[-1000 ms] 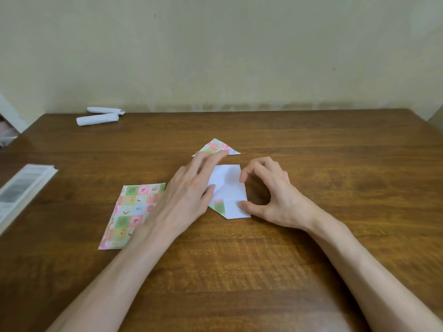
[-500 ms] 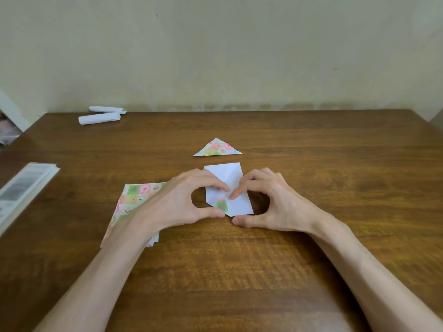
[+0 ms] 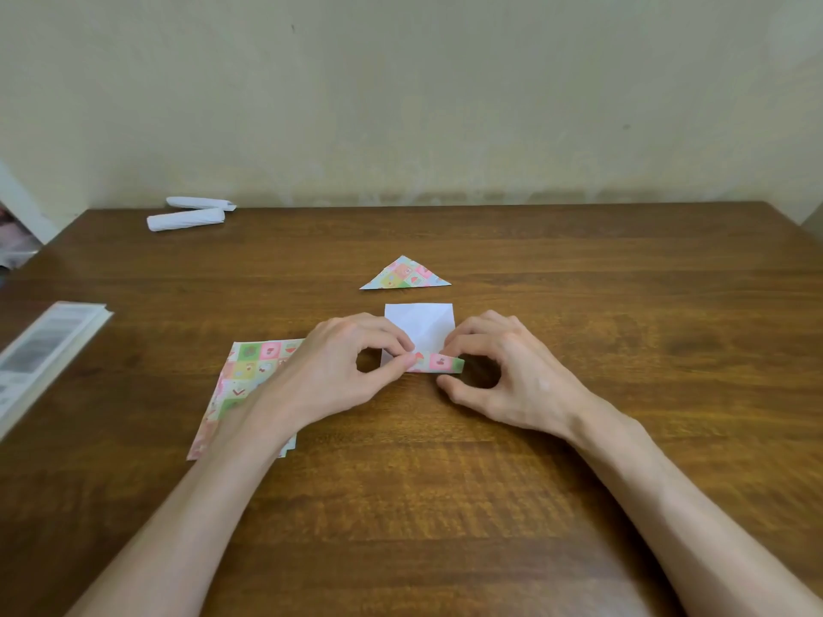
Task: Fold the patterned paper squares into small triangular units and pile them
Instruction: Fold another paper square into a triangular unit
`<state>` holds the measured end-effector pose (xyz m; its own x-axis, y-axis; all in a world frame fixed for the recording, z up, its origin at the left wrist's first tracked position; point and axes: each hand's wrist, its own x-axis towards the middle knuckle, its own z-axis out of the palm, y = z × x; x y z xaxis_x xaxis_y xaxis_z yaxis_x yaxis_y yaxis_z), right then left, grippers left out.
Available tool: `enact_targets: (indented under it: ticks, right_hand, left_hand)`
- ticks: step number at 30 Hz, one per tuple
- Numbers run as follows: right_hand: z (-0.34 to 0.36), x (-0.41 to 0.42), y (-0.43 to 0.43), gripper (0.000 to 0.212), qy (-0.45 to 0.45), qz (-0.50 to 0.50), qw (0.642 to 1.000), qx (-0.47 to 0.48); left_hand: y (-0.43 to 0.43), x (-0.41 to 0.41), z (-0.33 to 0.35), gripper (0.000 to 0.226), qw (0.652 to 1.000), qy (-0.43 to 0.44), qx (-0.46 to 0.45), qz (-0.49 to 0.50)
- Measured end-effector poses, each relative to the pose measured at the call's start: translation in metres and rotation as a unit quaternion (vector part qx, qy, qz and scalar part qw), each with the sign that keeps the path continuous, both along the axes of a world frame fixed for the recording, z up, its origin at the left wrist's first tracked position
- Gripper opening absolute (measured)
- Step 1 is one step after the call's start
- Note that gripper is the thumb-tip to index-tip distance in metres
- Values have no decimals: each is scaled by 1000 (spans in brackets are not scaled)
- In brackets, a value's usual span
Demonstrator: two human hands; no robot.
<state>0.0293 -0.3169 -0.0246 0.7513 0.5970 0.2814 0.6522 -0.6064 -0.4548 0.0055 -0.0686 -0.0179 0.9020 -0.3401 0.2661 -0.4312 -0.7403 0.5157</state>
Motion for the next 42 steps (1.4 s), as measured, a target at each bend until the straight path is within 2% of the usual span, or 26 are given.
enact_targets:
  ticks: [4,11,15,20,25,28,34,42]
  right_hand:
    - [-3,4,-2,24,56,2,997,47]
    - [2,3,9,28,127,-55,986,93]
    - [1,3,18,32,98,-107,984,106]
    - [-3,7,24,2,97,-134,978,126]
    - [-5,7,23,7,95,-128,981,107]
    - [-4,8,23,8,94,-121,983,97]
    - [-2,8,23,11,92,-105,986,90]
    - [0,8,25,15,85,-95,989,76]
  left_hand:
    - [1,0,2,10,1000,26,-4,3]
    - [3,3,2,12,997,69,6,33]
    - [4,5,0,13,996,70,-1,50]
    - [5,5,1,19,993,86,24,76]
    - [2,6,3,25,990,102,41,86]
    - [-2,6,1,31,991,80,40,100]
    - [-9,7,-1,29,989,36,75,121]
    - [-11,7,2,30,987,42,93,125]
